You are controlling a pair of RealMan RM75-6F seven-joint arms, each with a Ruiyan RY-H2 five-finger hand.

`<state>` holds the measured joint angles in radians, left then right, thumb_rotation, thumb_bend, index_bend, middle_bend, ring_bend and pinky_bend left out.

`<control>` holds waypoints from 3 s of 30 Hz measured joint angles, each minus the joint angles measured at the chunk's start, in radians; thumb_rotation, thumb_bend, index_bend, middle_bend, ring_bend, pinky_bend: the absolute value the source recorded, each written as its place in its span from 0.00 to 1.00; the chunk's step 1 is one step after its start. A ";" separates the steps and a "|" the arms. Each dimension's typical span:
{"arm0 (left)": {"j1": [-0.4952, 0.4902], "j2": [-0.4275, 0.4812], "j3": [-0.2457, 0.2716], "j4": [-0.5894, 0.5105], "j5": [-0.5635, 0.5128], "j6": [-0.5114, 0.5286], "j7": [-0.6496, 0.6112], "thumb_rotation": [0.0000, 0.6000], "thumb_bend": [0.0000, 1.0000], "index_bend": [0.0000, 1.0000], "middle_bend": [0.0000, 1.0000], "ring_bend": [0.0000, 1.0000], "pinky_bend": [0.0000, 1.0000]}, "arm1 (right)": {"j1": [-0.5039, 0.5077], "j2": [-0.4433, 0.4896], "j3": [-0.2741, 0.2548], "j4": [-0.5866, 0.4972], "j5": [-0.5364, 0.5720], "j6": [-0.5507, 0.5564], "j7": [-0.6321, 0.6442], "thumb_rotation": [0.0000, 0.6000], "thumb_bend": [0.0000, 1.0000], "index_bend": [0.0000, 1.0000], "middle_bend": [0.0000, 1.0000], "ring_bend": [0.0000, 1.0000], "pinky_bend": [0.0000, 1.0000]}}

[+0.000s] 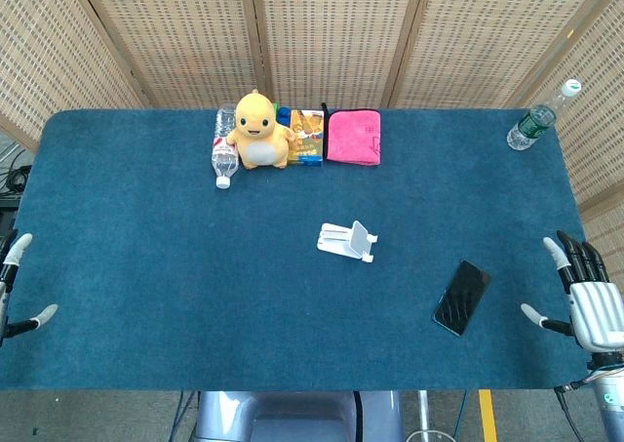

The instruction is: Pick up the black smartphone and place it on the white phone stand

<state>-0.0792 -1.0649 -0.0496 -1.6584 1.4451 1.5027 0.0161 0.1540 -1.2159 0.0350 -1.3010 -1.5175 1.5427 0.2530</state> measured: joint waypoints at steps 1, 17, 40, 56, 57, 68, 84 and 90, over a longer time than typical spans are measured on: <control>0.001 0.001 0.001 0.001 0.002 0.000 -0.002 1.00 0.00 0.00 0.00 0.00 0.00 | 0.000 0.000 0.000 0.002 -0.001 -0.003 0.002 1.00 0.00 0.00 0.00 0.00 0.02; -0.012 -0.008 -0.006 -0.002 -0.021 -0.039 0.019 1.00 0.00 0.00 0.00 0.00 0.00 | 0.099 0.026 -0.061 0.028 -0.160 -0.141 0.077 1.00 0.83 0.19 0.12 0.00 0.02; -0.042 -0.006 -0.030 -0.022 -0.090 -0.103 0.050 1.00 0.00 0.00 0.00 0.00 0.00 | 0.379 -0.184 -0.044 0.169 -0.106 -0.627 -0.305 1.00 1.00 0.25 0.17 0.01 0.05; -0.052 -0.016 -0.029 -0.051 -0.094 -0.108 0.110 1.00 0.00 0.00 0.00 0.00 0.00 | 0.358 -0.155 -0.086 0.238 -0.047 -0.668 -0.290 1.00 1.00 0.33 0.24 0.05 0.10; -0.053 -0.017 -0.029 -0.052 -0.095 -0.109 0.114 1.00 0.00 0.00 0.00 0.00 0.00 | 0.355 -0.150 -0.090 0.239 -0.046 -0.669 -0.285 1.00 1.00 0.33 0.24 0.05 0.10; -0.052 -0.027 -0.021 -0.025 -0.097 -0.116 0.107 1.00 0.00 0.00 0.00 0.00 0.00 | 0.322 -0.105 -0.142 0.289 -0.049 -0.674 -0.204 1.00 1.00 0.37 0.28 0.11 0.14; -0.051 -0.034 -0.016 -0.009 -0.092 -0.118 0.100 1.00 0.00 0.00 0.00 0.00 0.00 | 0.270 -0.015 -0.152 0.170 -0.098 -0.480 -0.177 1.00 0.00 0.04 0.00 0.00 0.15; -0.050 -0.031 -0.012 -0.005 -0.087 -0.119 0.092 1.00 0.00 0.00 0.00 0.00 0.00 | 0.244 -0.027 -0.151 0.160 -0.152 -0.361 -0.058 1.00 0.00 0.05 0.08 0.03 0.17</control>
<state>-0.1294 -1.0961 -0.0618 -1.6632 1.3578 1.3836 0.1082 0.3976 -1.2428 -0.1159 -1.1411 -1.6697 1.1815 0.1948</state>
